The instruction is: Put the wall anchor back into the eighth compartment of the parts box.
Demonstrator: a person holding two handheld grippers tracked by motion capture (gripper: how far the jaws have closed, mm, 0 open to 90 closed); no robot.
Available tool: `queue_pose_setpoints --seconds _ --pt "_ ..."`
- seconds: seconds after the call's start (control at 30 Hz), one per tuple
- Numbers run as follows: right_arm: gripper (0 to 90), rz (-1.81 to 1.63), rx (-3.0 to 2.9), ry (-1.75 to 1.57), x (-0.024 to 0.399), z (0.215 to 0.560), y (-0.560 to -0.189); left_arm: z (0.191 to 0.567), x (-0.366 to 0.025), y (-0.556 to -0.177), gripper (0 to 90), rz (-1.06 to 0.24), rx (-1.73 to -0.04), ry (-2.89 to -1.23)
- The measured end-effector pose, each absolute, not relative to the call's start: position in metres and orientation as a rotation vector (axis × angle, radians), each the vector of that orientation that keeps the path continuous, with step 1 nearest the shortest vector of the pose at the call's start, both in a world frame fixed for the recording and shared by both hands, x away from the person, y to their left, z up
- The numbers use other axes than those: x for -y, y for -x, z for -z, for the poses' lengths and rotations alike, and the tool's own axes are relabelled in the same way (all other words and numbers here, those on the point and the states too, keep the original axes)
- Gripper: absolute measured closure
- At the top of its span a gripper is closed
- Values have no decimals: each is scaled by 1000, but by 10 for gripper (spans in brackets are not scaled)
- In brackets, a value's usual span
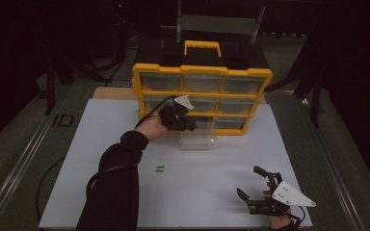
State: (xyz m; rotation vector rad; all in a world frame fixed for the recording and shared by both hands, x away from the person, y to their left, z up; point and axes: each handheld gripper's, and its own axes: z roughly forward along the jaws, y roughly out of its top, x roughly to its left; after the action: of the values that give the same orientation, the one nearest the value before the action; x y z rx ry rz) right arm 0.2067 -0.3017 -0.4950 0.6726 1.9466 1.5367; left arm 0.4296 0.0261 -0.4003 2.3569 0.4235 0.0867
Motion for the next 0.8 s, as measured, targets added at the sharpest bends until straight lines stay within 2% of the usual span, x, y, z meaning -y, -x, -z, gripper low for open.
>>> queue_pose_setpoints --seconds 0.13,0.17,0.2,0.23,0.3,0.33,0.37,0.43,0.57,0.8 --pt "81 -1537 -1953 -668 301 496 -207 404 -22 -430 814 -79 -429 -2375" --pt "81 -1537 -1954 -668 301 496 -207 404 -22 -430 759 -70 -438 -2369" --pt "81 -1538 -1955 -669 301 496 -207 404 -22 -430 690 -69 -440 -2363" --pt "81 -1535 -1957 -671 301 496 -207 401 -22 -430 549 -31 -463 -2336" --pt "81 -1537 -1958 -673 301 496 -207 400 -23 -430 350 -25 -463 -2329" --pt "81 -1537 -1958 -673 301 496 -207 399 -24 -429 350 -18 -459 -2326" --pt "81 -1536 -1957 -671 301 495 -207 397 -26 -428 181 3 -437 -2328" --pt "81 -1535 -1957 -670 301 495 -207 397 -27 -427 57 14 -428 -2330" --pt "81 -1536 -1958 -669 300 495 -207 396 -33 -422 0 -6 -416 -2311" --pt "81 -1531 -1957 -674 300 495 -207 389 -50 -412 0 -35 -408 -2308"
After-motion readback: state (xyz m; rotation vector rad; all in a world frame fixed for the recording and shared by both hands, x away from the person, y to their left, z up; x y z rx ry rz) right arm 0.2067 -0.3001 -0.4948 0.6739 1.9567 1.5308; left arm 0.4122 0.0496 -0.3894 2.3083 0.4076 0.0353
